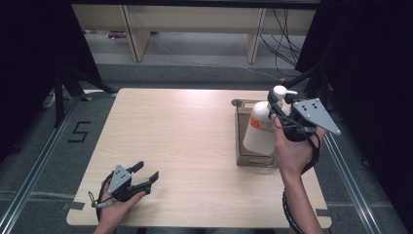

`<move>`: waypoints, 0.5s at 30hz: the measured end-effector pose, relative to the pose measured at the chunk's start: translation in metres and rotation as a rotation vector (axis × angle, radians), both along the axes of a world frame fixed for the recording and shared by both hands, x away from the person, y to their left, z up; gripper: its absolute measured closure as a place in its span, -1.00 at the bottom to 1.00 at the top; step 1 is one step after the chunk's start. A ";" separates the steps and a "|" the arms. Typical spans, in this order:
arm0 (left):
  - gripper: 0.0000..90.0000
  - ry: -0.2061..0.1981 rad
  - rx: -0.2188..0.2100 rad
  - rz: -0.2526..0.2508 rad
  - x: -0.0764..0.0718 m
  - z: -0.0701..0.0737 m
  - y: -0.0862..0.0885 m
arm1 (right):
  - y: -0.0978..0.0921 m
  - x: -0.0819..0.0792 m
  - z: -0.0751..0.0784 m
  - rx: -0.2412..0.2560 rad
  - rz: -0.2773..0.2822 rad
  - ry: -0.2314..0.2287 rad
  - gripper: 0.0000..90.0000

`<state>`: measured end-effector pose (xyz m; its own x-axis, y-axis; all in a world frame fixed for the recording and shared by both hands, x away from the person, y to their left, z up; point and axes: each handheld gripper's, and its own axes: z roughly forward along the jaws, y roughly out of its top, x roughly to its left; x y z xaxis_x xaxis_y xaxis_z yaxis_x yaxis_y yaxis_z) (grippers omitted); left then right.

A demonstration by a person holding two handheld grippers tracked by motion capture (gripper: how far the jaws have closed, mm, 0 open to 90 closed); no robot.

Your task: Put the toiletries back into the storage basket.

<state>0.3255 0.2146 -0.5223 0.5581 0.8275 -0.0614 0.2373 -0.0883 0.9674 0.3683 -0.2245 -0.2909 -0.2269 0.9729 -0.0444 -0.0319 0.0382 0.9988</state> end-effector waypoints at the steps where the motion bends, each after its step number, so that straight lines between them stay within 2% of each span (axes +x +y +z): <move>1: -0.38 0.000 -0.001 0.000 0.000 0.000 0.000 | 0.001 0.001 0.000 0.014 0.010 0.007 0.34; 5: -0.38 0.002 -0.001 0.001 0.000 0.000 0.000 | 0.000 0.005 -0.001 -0.007 0.009 0.004 0.34; 6: -0.38 0.001 0.000 0.001 0.000 0.000 0.000 | 0.001 0.006 -0.002 0.004 0.007 0.011 0.34; 15: -0.38 0.001 0.000 0.001 0.000 0.000 0.000 | -0.002 0.012 -0.007 0.005 0.016 0.021 0.34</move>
